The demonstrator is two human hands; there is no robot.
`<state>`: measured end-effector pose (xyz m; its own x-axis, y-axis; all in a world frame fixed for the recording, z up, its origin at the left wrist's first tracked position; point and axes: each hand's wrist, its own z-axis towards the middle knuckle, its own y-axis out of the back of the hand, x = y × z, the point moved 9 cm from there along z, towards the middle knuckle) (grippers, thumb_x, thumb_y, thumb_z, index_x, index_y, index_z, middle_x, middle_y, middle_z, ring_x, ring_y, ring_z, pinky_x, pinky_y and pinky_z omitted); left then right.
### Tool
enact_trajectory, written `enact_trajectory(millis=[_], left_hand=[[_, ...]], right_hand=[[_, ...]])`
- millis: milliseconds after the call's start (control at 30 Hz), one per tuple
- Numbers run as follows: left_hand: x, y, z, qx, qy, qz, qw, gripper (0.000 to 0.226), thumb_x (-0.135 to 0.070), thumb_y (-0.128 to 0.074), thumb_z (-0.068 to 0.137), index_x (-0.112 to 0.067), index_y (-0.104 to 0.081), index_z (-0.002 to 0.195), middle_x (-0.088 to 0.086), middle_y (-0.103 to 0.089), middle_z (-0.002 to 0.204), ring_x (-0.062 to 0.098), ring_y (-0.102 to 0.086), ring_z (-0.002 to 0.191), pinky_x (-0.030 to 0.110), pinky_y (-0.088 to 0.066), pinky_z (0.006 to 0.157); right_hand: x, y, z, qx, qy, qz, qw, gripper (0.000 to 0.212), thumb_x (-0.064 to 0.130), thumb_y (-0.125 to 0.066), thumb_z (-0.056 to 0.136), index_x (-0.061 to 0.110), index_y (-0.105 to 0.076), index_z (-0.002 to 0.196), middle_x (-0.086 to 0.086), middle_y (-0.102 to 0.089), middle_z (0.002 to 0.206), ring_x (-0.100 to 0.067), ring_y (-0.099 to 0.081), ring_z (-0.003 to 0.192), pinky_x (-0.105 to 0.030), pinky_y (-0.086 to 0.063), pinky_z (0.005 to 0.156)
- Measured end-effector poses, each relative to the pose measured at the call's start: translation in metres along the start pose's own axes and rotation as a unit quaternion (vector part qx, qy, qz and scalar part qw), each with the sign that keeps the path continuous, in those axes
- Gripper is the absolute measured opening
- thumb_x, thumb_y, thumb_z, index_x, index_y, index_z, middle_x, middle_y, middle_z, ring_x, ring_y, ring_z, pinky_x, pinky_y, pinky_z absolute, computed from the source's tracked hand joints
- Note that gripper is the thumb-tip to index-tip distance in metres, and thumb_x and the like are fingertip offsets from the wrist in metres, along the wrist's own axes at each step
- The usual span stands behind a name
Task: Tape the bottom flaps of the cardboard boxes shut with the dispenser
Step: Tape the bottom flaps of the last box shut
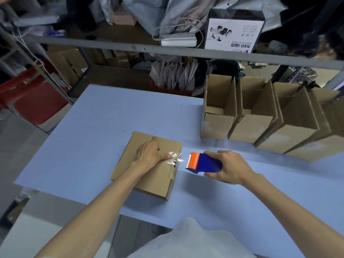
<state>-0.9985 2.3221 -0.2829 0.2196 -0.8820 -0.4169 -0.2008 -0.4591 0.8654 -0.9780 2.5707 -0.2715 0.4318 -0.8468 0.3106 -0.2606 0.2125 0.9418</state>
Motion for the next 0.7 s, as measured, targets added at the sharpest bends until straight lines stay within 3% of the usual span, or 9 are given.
enact_trajectory(millis=[167,267,433,500,600,700], left_hand=[[-0.010,-0.010,-0.002,0.005,-0.048,-0.053,0.997,0.041,-0.044,-0.079,0.072,-0.019,-0.052,0.090,0.000,-0.068,0.078,0.022,-0.062,0.080,0.039,-0.050,0.073],[-0.006,-0.011,0.000,0.000,-0.045,-0.053,0.998,0.039,-0.044,-0.078,0.074,-0.020,-0.053,0.091,-0.002,-0.067,0.078,0.019,-0.062,0.079,0.036,-0.049,0.072],[-0.007,-0.014,-0.001,0.000,-0.055,-0.041,0.998,0.036,-0.042,-0.075,0.078,-0.020,-0.050,0.092,-0.006,-0.064,0.075,0.019,-0.061,0.077,0.033,-0.045,0.068],[-0.012,-0.014,0.000,0.001,-0.064,-0.038,0.997,0.034,-0.039,-0.074,0.080,-0.020,-0.050,0.093,-0.008,-0.062,0.074,0.019,-0.061,0.079,0.033,-0.045,0.069],[-0.010,-0.012,-0.002,-0.002,-0.074,-0.050,0.996,0.032,-0.037,-0.073,0.081,-0.020,-0.051,0.096,-0.008,-0.064,0.075,0.017,-0.062,0.081,0.033,-0.047,0.072],[-0.029,-0.007,-0.010,-0.024,-0.182,-0.034,0.982,0.022,-0.025,-0.068,0.087,-0.029,-0.054,0.104,-0.017,-0.057,0.086,0.009,-0.061,0.083,0.028,-0.044,0.067]], right_hand=[[0.020,-0.006,0.019,0.028,0.018,-0.020,0.999,0.055,0.056,-0.065,0.070,0.027,-0.057,0.116,0.002,-0.066,0.090,-0.021,-0.058,0.079,-0.026,-0.037,0.055],[0.039,-0.011,0.035,0.043,0.025,-0.024,0.998,0.044,0.053,-0.067,0.070,0.024,-0.059,0.103,0.003,-0.066,0.084,-0.018,-0.048,0.067,-0.025,-0.027,0.049],[0.050,-0.013,0.046,0.064,0.028,-0.102,0.992,0.045,0.051,-0.069,0.071,0.019,-0.058,0.100,-0.001,-0.067,0.086,-0.019,-0.044,0.064,-0.024,-0.019,0.045],[0.054,-0.015,0.047,0.081,0.025,-0.145,0.986,0.038,0.044,-0.069,0.072,0.017,-0.058,0.097,-0.004,-0.068,0.089,-0.023,-0.052,0.067,-0.025,-0.026,0.050],[0.055,-0.034,0.041,0.130,0.024,-0.190,0.973,0.028,0.034,-0.066,0.075,0.015,-0.058,0.094,-0.008,-0.067,0.097,-0.031,-0.063,0.086,-0.028,-0.034,0.063],[0.039,-0.032,0.030,0.090,-0.014,-0.133,0.987,0.040,0.041,-0.067,0.071,0.018,-0.057,0.102,-0.006,-0.064,0.093,-0.029,-0.062,0.084,-0.029,-0.033,0.061]])
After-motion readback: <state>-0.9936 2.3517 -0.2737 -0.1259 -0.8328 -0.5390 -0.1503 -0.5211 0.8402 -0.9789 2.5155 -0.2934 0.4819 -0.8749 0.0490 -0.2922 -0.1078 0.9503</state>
